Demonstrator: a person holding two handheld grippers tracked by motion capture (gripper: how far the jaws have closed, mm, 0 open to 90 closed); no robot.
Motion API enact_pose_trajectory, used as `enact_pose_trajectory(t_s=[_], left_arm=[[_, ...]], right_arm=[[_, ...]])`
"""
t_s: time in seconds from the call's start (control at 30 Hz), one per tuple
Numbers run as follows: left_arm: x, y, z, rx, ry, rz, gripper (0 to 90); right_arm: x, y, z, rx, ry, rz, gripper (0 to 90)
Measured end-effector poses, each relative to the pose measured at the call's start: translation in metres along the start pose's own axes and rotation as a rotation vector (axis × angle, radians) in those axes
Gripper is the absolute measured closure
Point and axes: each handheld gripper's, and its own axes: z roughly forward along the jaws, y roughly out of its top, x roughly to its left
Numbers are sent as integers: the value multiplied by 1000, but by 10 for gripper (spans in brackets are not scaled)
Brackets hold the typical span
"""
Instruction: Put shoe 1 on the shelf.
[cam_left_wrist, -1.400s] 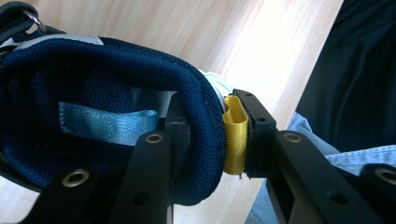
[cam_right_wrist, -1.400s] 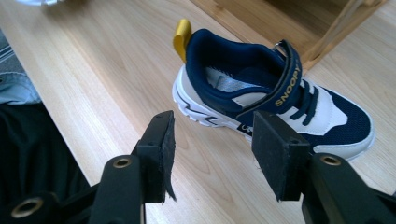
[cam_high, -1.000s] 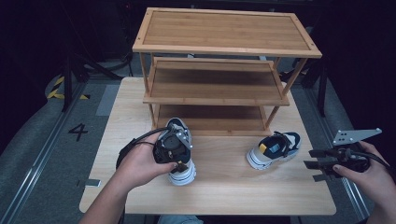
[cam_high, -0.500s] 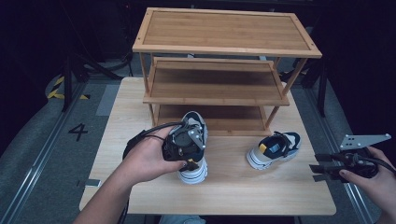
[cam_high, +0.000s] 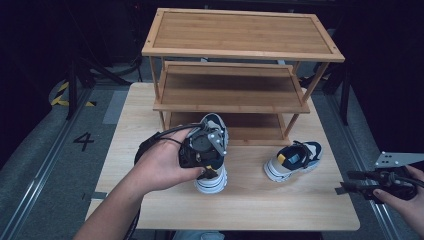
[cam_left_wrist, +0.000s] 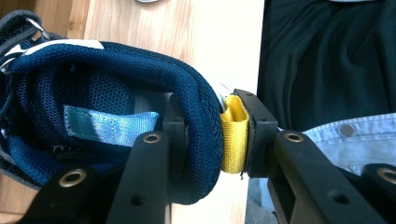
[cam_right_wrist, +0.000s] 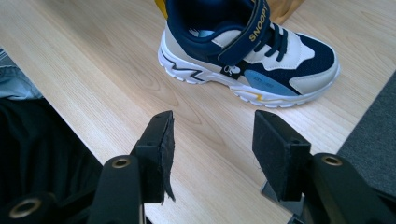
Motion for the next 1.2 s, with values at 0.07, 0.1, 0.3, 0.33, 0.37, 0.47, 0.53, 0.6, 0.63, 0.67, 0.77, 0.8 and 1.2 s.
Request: enact_pose_trajectory(t_s=[0.07,0.1,0.3,0.33,0.37,0.47,0.53,0.6,0.63,0.67,0.77,0.8,1.2], left_arm=[[0,3,-3,6,-3,17,691],[0,5,-7,6,-2,23,691],[-1,13,-17,13,13,38,691],[-1,15,-19,10,13,42,692],[-1,16,-21,14,15,46,692],[-4,23,-26,38,25,49,691],[-5,24,-28,45,28,51,691],[-7,27,-36,47,42,54,691],[-7,27,-36,47,42,54,691],[-7,29,-41,42,53,61,691],[-7,31,-44,41,56,64,691],[-6,33,-45,36,56,65,691],[27,46,-58,3,101,66,686]], right_arm=[[0,-2,-2,3,-7,4,496],[1,-4,-2,2,-8,7,497],[3,-10,-4,11,-15,14,496],[3,-11,-5,9,-17,17,496],[3,-12,-6,11,-20,20,496],[4,-16,-8,17,-30,29,493],[4,-17,-9,15,-30,27,493],[4,-19,-9,21,-34,34,493],[4,-19,-9,21,-34,34,493],[5,-20,-10,23,-34,36,493],[6,-21,-10,26,-35,38,493],[6,-22,-10,25,-35,38,493],[7,-24,-10,29,-35,39,489]])
